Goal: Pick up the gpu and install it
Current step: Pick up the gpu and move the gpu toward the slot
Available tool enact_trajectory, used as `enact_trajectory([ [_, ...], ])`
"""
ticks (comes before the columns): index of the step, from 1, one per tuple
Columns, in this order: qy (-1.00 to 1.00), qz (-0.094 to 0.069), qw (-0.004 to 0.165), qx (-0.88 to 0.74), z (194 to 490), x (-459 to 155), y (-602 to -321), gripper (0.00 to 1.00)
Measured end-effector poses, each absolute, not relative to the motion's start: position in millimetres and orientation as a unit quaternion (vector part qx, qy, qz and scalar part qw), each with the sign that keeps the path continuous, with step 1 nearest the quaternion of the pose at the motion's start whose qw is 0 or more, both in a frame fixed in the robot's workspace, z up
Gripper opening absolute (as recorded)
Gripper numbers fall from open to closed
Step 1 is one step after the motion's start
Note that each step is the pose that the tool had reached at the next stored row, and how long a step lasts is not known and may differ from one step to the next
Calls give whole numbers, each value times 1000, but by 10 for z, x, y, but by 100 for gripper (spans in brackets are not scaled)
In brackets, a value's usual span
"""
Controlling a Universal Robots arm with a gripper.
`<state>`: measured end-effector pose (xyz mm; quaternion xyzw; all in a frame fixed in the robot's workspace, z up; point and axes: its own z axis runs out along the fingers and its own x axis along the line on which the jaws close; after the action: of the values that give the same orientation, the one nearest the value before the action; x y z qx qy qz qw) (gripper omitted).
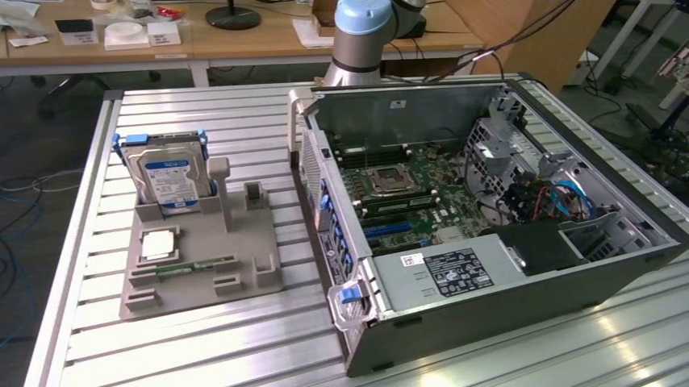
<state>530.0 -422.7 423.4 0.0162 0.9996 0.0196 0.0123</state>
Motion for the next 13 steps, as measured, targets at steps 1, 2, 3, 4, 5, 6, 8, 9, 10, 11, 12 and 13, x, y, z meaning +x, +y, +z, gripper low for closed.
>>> enact_trajectory([
  [1,1000,20,12,16,4234,5300,-4227,26],
  [2,1000,20,12,16,4234,5300,-4227,26],
  [3,1000,20,12,16,4233,5300,-4227,26],
  [4,1000,20,12,16,4234,5291,-4227,26],
  [5,1000,20,12,16,4235,5278,-4227,26],
  [6,1000,20,12,16,4234,5243,-4227,26],
  [8,1000,20,12,16,4232,5157,-4227,26],
  [9,1000,20,12,16,4233,5114,-4227,26],
  [10,1000,20,12,16,4232,5070,-4226,26],
  [11,1000,20,12,16,4231,5025,-4225,26],
  [12,1000,20,12,16,4231,4976,-4222,26],
  [13,1000,20,12,16,4229,4932,-4221,26],
])
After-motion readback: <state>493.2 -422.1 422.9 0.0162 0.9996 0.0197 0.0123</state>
